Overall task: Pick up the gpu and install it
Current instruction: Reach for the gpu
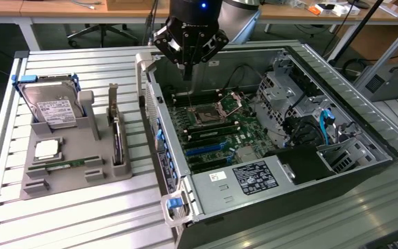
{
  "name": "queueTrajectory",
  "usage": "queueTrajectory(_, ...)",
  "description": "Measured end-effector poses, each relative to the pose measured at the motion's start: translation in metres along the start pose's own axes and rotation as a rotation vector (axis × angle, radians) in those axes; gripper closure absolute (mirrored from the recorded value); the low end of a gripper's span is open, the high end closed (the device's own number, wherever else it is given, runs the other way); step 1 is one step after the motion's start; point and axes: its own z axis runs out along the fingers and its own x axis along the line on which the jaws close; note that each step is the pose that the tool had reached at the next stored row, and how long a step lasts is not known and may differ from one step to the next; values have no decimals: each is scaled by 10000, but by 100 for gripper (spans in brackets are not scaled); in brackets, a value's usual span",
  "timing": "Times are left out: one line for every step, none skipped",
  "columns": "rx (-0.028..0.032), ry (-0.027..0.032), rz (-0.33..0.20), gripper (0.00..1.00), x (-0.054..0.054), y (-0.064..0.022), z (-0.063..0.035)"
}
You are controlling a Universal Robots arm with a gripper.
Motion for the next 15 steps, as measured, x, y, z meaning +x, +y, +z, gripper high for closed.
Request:
queueTrajectory(1, 0, 0, 89, 1, 0, 0)
queueTrajectory(1, 0, 0, 89, 3, 0, 0)
queueTrajectory(1, 0, 0, 89, 5, 0, 0)
queueTrajectory(1, 0, 0, 89, 6, 0, 0)
queueTrajectory(1, 0, 0, 89, 9, -1, 0)
queueTrajectory(2, 0, 0, 89, 11, -1, 0)
queueTrajectory(2, 0, 0, 89, 14, -1, -1)
queueTrajectory(1, -1, 1, 89, 16, -1, 0)
queueTrajectory(1, 0, 1, 89, 18, -1, -1)
queueTrajectory(3, 0, 0, 89, 20, -1, -1)
queueTrajectory(3, 0, 0, 89, 22, -2, -1)
queueTrajectory(3, 0, 0, 89, 24, -2, -1)
queueTrajectory(2, -1, 0, 89, 25, -2, -1)
queueTrajectory(4, 0, 0, 89, 28, -2, -1)
queueTrajectory(3, 0, 0, 89, 30, -2, -1)
